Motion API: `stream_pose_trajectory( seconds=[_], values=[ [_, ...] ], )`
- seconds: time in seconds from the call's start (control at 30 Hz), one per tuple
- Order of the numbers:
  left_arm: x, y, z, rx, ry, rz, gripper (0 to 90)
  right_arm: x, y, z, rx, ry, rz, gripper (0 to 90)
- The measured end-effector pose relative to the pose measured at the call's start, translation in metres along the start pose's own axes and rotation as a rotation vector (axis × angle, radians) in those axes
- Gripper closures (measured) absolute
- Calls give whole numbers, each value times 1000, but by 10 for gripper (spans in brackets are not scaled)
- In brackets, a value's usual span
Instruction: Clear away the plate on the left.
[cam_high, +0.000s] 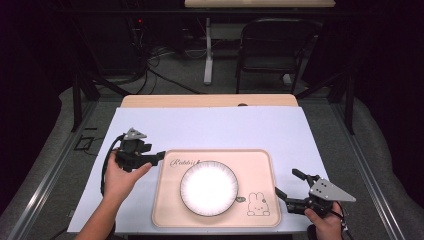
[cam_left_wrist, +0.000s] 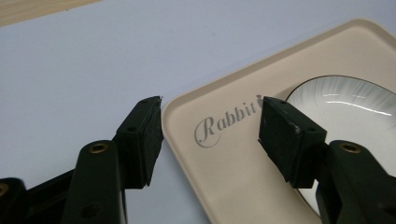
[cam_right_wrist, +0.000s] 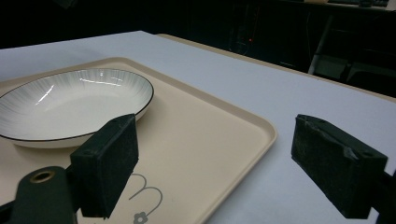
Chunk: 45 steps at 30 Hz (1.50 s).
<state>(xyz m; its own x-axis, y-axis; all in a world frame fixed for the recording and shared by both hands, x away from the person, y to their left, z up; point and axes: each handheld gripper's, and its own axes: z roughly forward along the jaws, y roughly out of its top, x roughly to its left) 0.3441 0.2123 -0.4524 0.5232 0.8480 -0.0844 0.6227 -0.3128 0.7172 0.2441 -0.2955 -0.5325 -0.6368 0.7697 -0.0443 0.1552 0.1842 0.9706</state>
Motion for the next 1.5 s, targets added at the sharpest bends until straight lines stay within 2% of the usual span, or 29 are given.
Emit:
stream_pose_trajectory(
  seconds=[0.07,0.17,0.27,0.37,0.43,0.57,0.67,0.8,0.87,0.9,1.0,1.23,1.3,1.5],
  values=[
    [4,-7,-2,-13,12,-14,389,0,0,0,-1,0,0,144],
    [8,-15,-3,-26,35,-13,376,0,0,0,1,0,1,144],
    [14,-27,-5,-62,57,-23,360,0,0,0,2,-1,1,144],
    [17,-36,-6,-77,89,-18,351,0,0,0,2,-1,1,144],
    [18,-40,-6,-69,97,-23,351,0,0,0,1,-1,0,144],
    [22,-51,-6,-96,126,-22,352,0,0,0,1,-3,1,143],
    [25,-59,-8,-91,114,-71,351,0,0,0,2,-2,1,143],
    [29,-72,-8,-79,88,-110,335,0,0,1,3,-2,0,143],
    [29,-74,-8,-78,86,-110,301,0,0,1,1,-2,-2,144],
    [29,-80,-7,-75,107,-98,297,0,0,1,2,-1,-2,143],
    [30,-85,-6,-82,124,-83,243,0,0,1,4,-1,-1,144],
    [27,-99,-4,-104,116,-68,247,0,0,1,5,-3,-1,144],
    [26,-102,-3,-99,124,-50,249,0,0,1,4,-3,-3,144],
    [23,-105,4,-82,96,-51,249,0,0,1,5,0,-4,144]
  ],
)
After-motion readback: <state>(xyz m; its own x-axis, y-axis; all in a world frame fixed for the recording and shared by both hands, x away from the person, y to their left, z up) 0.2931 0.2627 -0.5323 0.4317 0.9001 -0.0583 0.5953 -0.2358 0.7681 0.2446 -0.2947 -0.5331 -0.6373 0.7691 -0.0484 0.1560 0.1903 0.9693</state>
